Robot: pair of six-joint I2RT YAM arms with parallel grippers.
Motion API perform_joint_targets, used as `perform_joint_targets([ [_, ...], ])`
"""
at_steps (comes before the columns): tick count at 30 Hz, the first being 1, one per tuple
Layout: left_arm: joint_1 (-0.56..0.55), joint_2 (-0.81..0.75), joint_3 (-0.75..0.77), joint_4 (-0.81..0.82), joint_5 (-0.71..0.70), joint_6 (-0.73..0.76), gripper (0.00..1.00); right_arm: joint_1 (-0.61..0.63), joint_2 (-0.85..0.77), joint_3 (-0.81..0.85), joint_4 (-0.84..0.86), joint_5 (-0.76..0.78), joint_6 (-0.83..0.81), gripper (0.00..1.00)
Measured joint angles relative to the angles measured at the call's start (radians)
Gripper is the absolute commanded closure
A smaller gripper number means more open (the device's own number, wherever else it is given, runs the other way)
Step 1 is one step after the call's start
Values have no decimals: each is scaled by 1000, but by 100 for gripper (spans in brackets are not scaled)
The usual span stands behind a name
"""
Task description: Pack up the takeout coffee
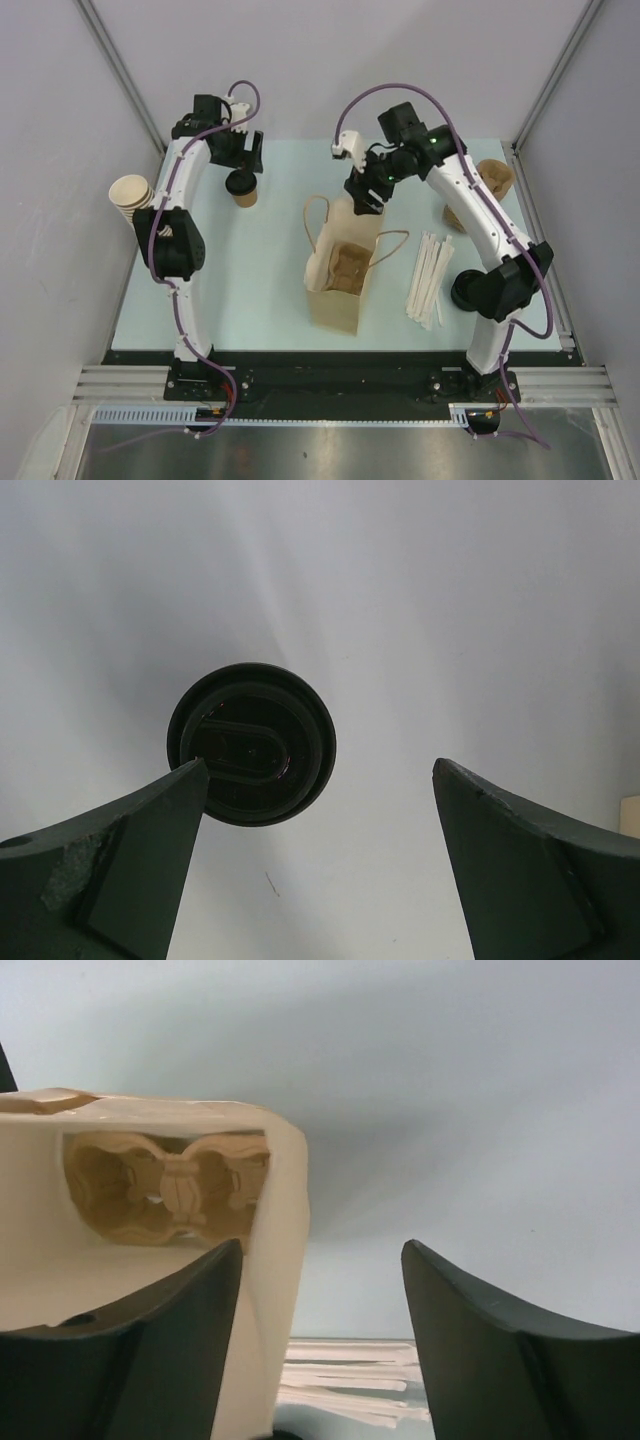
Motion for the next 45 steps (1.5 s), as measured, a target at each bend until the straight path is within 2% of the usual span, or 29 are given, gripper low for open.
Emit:
perform_joint_targets([
  [3, 2, 0, -1, 1, 6, -2, 0, -34, -31, 3, 43, -36, 48, 22],
  [5, 4, 0, -5, 5, 8, -6, 1, -48, -63, 3, 72, -50, 72, 26],
  [6, 5, -2, -11, 12, 8, -8, 0, -50, -80, 6, 82, -59, 81, 32],
  [7, 6, -2, -19, 17, 8, -8, 1, -47, -95, 17, 85, -70, 85, 48],
  [9, 8, -2, -35, 24, 8, -9, 1, -31, -115, 48, 84, -88, 75, 63],
  [10, 10, -2, -44, 27, 8, -11, 1, -13, -126, 64, 79, -93, 60, 75],
  [12, 13, -2, -60, 38, 12, -18, 1, 34, -152, 66, 55, -101, 21, 84],
  [13, 15, -2, -66, 43, 15, -23, 1, 63, -166, 54, 42, -102, 2, 93],
  [15, 19, -5, -78, 55, 25, -35, 1, 115, -185, 13, 24, -95, -31, 100],
  [18, 26, -22, -101, 70, 40, -45, 1, 155, -188, -58, 5, -72, -68, 100],
  [27, 31, -92, -174, 126, 65, -61, 2, 156, -129, -183, -15, 15, -209, 100],
  [30, 40, -114, -209, 135, 87, -61, 5, 167, -118, -197, -19, 26, -268, 100],
  [35, 83, -206, -316, 184, 262, -55, 8, 175, -100, -195, -24, 27, -318, 100],
  [39, 106, -444, -462, 236, 420, -36, 9, 167, -79, -135, -35, 16, -275, 100],
  [41, 105, -577, -484, 241, 510, -27, 11, 151, -59, -49, -41, -5, -214, 95],
  [43, 95, -704, -484, 242, 595, 3, 15, 125, -43, 52, -42, -32, -144, 84],
  [45, 61, -802, -468, 193, 639, 72, 20, 94, -40, 131, -39, -60, -81, 68],
])
